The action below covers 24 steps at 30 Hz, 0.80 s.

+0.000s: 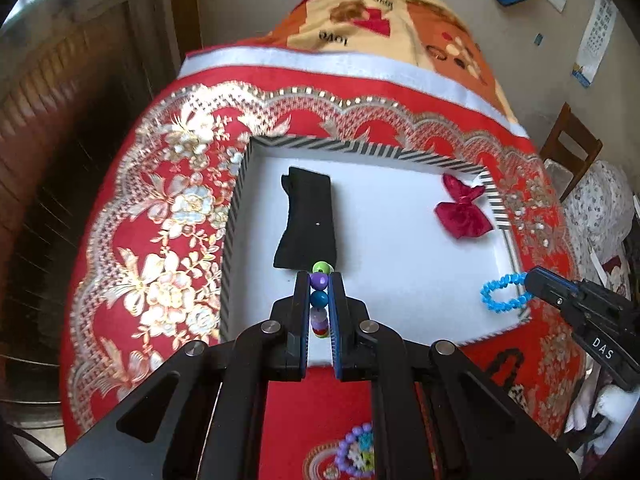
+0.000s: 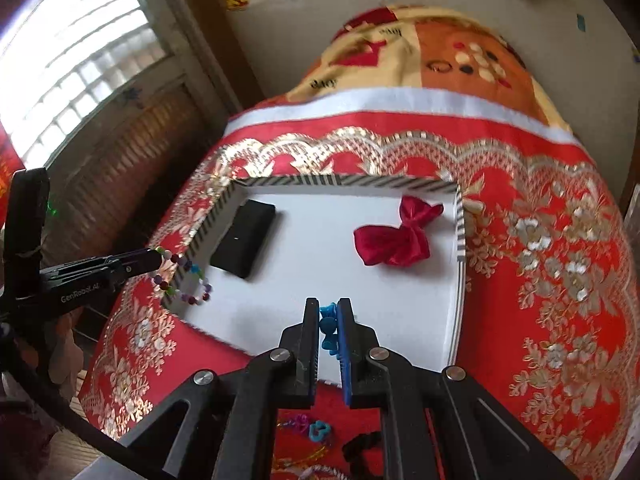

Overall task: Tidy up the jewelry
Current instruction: 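Lower both bracelets into the white tray and open both tools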

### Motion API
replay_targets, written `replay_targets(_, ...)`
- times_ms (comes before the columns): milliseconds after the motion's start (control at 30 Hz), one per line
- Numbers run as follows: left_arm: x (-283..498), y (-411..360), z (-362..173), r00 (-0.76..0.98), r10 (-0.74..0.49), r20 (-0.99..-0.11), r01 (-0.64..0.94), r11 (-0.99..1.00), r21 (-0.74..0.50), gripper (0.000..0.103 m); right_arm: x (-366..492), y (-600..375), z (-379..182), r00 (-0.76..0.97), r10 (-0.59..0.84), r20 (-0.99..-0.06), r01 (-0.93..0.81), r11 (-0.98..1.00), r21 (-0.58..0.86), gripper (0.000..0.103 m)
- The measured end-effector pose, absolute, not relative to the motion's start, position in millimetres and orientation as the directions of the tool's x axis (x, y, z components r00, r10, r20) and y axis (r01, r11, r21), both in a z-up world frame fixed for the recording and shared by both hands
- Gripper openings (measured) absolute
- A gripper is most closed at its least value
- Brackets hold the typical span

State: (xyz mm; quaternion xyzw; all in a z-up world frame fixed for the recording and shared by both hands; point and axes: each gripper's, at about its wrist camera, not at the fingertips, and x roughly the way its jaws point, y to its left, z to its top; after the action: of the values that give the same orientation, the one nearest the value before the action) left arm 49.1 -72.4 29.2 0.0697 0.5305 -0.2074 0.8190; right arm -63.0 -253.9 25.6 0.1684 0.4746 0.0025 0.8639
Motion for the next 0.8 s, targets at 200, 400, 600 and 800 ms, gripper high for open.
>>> replay_targets(200, 70, -62, -11, 0.303, -0.202, -0.931, 0.372, 0.925, -0.08, 0.007, -45, -275, -9, 0.503, 0.152, -0.851, 0.214, 0.932, 0.292, 0.008)
replay_targets(400, 82, -51, -30, 0.286, -0.163, -0.944, 0.333, 0.941, -0.061, 0.007, -32, -311, -36, 0.464, 0.079, -0.882, 0.298, 0.924, 0.239, 0.008)
replay_targets(600, 81, -51, -28, 0.323, -0.208, -0.923, 0.332, 0.938, -0.095, 0.03, -21, -318, -50, 0.45, 0.058, -0.891, 0.298, 0.931, 0.211, 0.008)
replay_targets(800, 81, -55, -19, 0.346, -0.262, -0.901, 0.351, 0.927, -0.134, 0.051, -22, -316, -53, 0.443, 0.086, -0.893, 0.293, 0.927, 0.234, 0.027)
